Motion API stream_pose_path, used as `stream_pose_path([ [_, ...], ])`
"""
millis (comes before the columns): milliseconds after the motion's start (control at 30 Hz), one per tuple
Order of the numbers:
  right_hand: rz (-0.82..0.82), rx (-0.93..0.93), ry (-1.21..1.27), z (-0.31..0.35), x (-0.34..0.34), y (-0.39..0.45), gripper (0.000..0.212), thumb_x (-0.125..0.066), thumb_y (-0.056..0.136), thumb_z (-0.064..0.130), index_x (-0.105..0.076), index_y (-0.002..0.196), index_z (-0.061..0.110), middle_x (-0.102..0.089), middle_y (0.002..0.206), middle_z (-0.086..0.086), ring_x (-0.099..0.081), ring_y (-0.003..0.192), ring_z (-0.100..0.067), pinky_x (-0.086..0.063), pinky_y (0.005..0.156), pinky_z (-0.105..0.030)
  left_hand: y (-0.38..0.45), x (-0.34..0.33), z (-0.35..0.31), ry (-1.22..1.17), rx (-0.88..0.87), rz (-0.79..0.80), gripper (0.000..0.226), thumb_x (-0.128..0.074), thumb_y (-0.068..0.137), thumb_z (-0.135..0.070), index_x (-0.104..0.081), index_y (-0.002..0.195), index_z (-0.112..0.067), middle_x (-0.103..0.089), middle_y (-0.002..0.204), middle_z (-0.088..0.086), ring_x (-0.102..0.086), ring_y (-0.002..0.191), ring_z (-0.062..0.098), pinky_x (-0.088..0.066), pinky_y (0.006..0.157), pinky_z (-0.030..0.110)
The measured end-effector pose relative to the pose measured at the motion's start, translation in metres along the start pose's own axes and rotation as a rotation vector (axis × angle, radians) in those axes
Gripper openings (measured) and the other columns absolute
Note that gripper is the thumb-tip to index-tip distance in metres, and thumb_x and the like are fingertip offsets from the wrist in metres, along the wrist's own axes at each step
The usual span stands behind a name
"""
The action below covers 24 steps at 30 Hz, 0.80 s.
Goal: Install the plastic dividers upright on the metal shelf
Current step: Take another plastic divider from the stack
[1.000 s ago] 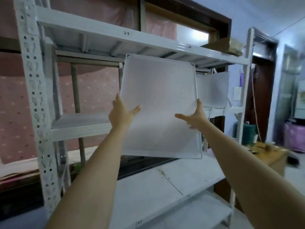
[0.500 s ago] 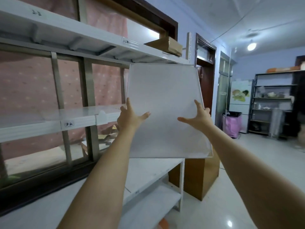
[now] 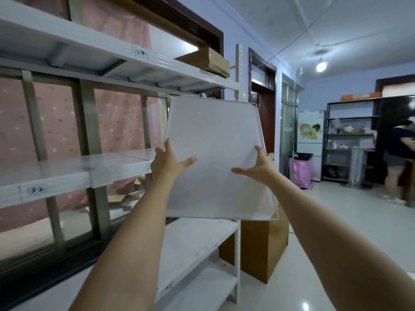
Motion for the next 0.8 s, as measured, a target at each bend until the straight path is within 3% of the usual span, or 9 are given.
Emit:
stream_pose_path([
  [333,0.013,0.002,-0.028,-0.013,-0.023,0.092,0.122,-0.084,0.058,0.056,-0.012,0.152,0.026,-0.015,0.149,-0.017,-0.04,0.129,-0.037,-0.039,0.105,-0.046,0.076,-0.054,-0.002,-0.004,-0.037,-0.031,0.103,-0.067,0.074,-0.064,-0.018,0.149,-0.013,-0.035,0.141,0.023,-0.044,0.126,0.037,-0.041,0.096,0.042],
  [800,0.01,0.028,0.018,-0.081,-0.029,0.197,0.119,-0.087,0.058,0.05,-0.016,0.15,0.025,-0.019,0.145,-0.014,-0.045,0.123,-0.034,-0.041,0.103,-0.042,0.132,-0.158,-0.032,0.006,0.007,-0.03,0.1,-0.064,0.075,-0.064,-0.017,0.146,-0.013,-0.034,0.139,0.022,-0.042,0.126,0.036,-0.041,0.095,0.043],
])
Point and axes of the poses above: each hand's wrist, its own y-axis towards the middle knuckle, its own x-axis out of the back of the hand, z = x × y, the point moved 8 cm from there along y, towards the middle knuckle
